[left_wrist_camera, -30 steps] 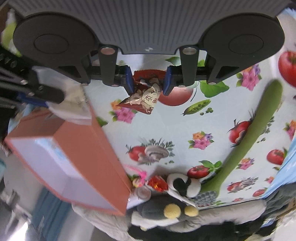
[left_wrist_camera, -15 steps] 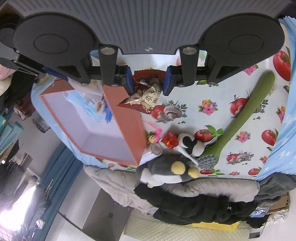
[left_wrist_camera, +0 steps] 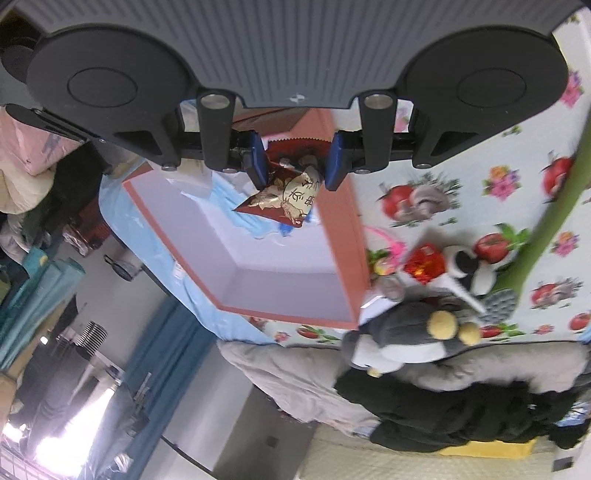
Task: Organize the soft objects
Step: 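Lower the red wrapper into the pink box with the left gripper while the right lowers the bag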
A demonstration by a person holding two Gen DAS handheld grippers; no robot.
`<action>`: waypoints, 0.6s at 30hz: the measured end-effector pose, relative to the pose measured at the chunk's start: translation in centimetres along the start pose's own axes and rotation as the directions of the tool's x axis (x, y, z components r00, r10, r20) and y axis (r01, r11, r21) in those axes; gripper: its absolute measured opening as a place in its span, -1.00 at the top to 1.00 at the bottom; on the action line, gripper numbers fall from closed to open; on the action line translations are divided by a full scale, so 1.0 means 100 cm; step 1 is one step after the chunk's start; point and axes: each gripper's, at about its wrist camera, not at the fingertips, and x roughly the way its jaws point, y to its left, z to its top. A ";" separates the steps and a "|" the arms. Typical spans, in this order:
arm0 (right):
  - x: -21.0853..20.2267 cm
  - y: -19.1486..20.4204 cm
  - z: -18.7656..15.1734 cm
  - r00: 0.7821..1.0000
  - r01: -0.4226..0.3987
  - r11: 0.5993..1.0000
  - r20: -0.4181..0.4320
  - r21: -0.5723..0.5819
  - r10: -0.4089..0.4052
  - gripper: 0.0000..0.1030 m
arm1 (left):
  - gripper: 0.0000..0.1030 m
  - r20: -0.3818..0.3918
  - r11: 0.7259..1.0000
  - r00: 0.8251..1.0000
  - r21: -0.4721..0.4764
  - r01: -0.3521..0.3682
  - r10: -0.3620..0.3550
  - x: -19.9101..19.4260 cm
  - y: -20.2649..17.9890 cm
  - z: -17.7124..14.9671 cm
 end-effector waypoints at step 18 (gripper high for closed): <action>0.091 -0.068 0.028 0.996 0.068 0.996 -0.059 0.059 -0.064 0.59 | 0.24 -0.106 0.998 0.994 0.053 0.036 -0.030 0.125 -0.036 0.052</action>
